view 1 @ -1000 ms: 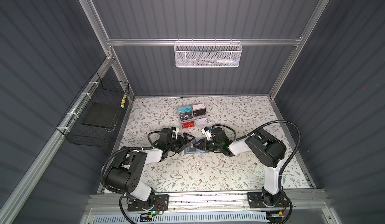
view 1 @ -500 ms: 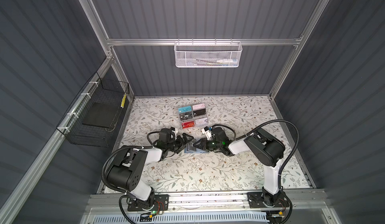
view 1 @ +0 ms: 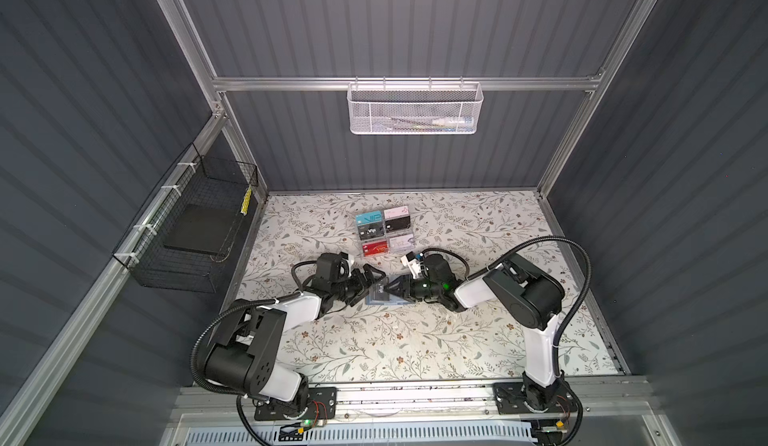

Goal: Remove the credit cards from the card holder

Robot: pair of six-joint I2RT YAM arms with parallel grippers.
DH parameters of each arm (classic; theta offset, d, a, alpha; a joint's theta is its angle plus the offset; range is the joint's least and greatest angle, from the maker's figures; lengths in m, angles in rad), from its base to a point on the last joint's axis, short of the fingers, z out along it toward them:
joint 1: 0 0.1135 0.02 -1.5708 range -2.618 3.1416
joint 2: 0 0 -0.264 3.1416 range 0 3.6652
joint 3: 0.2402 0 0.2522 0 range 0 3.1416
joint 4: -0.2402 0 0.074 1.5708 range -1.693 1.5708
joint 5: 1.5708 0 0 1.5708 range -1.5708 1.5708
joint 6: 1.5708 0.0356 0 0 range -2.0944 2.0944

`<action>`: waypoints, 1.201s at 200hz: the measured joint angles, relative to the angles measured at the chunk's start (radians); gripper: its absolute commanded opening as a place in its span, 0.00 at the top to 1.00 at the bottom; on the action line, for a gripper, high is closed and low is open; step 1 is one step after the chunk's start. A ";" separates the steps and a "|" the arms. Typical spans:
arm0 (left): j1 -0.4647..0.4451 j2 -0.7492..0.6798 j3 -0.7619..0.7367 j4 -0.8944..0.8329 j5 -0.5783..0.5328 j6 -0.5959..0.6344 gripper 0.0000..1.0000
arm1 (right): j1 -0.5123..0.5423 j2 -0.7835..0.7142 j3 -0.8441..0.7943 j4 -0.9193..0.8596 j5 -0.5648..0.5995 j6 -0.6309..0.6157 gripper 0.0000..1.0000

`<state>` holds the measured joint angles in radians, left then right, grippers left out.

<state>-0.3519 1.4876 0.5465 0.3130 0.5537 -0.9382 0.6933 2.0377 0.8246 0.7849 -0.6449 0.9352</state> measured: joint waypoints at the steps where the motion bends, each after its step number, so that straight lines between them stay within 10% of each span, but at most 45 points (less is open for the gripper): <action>1: 0.000 0.000 0.000 0.000 0.000 0.000 0.00 | 0.000 0.000 0.000 0.000 0.000 0.000 0.59; 240: -0.009 0.016 0.014 0.024 0.000 -0.022 0.00 | -0.001 0.000 -0.002 -0.013 0.000 0.000 0.61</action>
<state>-0.3611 1.5040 0.5610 0.3370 0.5537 -0.9604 0.6922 2.0377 0.8230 0.7719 -0.6445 0.9348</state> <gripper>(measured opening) 0.998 0.385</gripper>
